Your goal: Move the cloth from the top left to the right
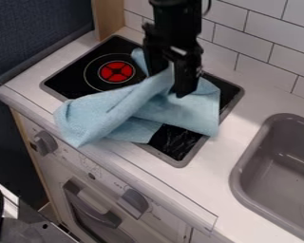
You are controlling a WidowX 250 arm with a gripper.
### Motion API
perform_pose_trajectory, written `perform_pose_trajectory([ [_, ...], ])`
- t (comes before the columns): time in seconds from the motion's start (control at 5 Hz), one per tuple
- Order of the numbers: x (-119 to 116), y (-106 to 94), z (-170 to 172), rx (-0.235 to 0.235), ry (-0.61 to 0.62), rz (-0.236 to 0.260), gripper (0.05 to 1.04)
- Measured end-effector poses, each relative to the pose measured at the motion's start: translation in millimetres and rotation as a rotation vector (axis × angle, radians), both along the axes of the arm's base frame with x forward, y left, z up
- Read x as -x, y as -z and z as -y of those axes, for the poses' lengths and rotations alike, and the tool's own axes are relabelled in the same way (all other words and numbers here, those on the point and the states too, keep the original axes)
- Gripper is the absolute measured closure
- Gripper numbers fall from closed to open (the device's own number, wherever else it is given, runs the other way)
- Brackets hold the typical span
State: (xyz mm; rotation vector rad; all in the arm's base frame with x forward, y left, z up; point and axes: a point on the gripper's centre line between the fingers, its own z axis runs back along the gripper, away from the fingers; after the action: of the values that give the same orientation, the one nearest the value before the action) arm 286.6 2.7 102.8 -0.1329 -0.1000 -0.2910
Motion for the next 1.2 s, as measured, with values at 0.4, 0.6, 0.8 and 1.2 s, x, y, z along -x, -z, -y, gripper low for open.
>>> perform_pose_trajectory([
  [0.4, 12.2, -19.7, -7.3, 0.027, -0.097, 0.073, 0.083],
  [0.6, 10.2, -11.4, -18.9, -0.134, -0.139, 0.028, 0.083],
  [0.8, 4.5, -0.8, -27.4, -0.165, -0.097, -0.023, 0.083],
  [1.2, -10.4, -1.5, -95.5, -0.075, -0.194, -0.024, 0.083],
])
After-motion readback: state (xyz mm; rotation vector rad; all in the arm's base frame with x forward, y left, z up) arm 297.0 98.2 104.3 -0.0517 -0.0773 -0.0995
